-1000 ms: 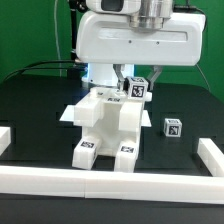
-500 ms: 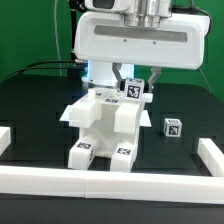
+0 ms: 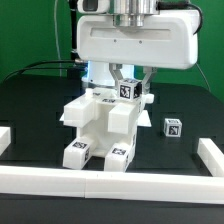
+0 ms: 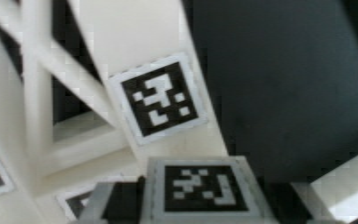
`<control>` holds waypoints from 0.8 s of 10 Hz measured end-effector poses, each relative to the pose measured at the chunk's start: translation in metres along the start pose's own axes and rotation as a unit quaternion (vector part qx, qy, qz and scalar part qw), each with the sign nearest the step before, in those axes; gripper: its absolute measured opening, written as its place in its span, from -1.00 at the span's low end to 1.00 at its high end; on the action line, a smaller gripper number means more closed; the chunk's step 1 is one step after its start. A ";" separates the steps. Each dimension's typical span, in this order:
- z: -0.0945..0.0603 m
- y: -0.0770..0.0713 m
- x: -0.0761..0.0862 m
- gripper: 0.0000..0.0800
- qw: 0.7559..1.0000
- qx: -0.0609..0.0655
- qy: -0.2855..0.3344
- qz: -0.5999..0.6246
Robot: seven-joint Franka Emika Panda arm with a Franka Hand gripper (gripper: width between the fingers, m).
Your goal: Assemble chair
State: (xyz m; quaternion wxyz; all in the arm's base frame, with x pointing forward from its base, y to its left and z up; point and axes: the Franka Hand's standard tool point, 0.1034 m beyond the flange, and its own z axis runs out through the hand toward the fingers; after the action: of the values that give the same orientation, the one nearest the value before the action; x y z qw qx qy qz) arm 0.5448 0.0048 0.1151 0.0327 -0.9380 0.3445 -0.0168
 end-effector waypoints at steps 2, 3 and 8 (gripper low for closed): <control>0.000 0.000 0.000 -0.29 0.999 0.000 0.000 0.050; 0.000 0.000 0.000 -0.29 0.999 0.000 0.000 0.043; -0.007 -0.004 -0.001 0.62 0.964 -0.011 0.008 -0.266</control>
Offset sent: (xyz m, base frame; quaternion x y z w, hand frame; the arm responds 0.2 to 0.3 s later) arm 0.0000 0.0000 0.0000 0.0000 0.0000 -0.0650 0.9979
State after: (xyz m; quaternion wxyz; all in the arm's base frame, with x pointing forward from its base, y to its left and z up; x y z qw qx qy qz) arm 0.5466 0.0084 0.1221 0.0137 -0.9961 0.0826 -0.0283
